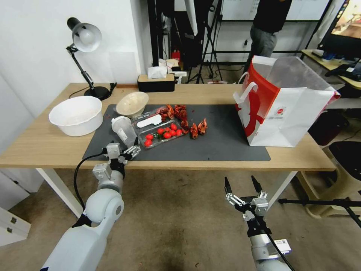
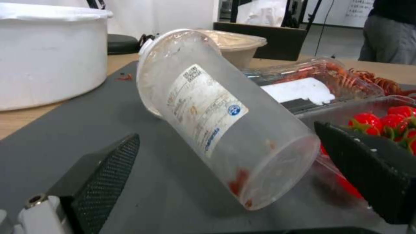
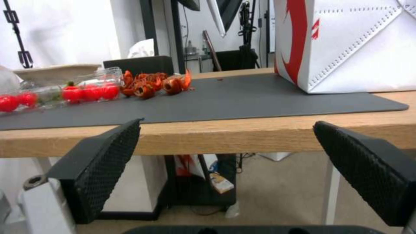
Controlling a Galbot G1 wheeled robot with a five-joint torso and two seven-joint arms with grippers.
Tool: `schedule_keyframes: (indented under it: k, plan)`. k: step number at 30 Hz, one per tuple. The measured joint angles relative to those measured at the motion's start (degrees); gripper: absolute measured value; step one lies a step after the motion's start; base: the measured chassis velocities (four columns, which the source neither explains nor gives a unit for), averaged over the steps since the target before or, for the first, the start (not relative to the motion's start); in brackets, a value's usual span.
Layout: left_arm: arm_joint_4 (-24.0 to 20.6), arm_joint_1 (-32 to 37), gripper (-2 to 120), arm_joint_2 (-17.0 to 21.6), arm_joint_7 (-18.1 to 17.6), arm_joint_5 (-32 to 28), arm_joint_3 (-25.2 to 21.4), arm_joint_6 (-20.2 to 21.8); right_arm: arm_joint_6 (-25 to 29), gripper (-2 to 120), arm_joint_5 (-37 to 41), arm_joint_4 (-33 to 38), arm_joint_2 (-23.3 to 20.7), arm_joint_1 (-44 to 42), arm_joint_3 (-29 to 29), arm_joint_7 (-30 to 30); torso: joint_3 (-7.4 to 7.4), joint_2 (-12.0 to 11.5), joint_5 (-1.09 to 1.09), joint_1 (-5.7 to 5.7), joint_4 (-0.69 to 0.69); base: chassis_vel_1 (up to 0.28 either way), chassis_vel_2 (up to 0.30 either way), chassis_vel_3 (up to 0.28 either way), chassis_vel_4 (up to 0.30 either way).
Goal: Pick up the trash from the table and place it into the takeout bag.
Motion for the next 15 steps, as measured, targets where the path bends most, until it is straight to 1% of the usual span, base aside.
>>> schedule_keyframes:
  k: [4, 8, 15]
  plan:
    - [0.4, -0.4, 100, -0.1, -0.2, 0.0, 0.2, 0.1, 0.1, 100, 0.0, -0.1, 0.0, 0.0, 0.0, 0.1, 0.00, 0.0, 0.00, 0.00, 0.00, 0.000, 0.000, 0.000, 0.000]
    - [1.8, -1.2, 100, -0.7, -1.9, 0.1, 0.7, 1.2, 0.1, 100, 0.0, -0.2, -0.1, 0.2, 0.2, 0.1, 0.00, 0.0, 0.00, 0.00, 0.00, 0.000, 0.000, 0.000, 0.000]
    - [2.8, -1.9, 100, -0.9, -2.7, 0.2, 0.8, 1.3, 0.2, 100, 0.0, -0.6, -0.1, 0.5, 0.3, 0.2, 0.00, 0.0, 0.00, 0.00, 0.00, 0.000, 0.000, 0.000, 0.000]
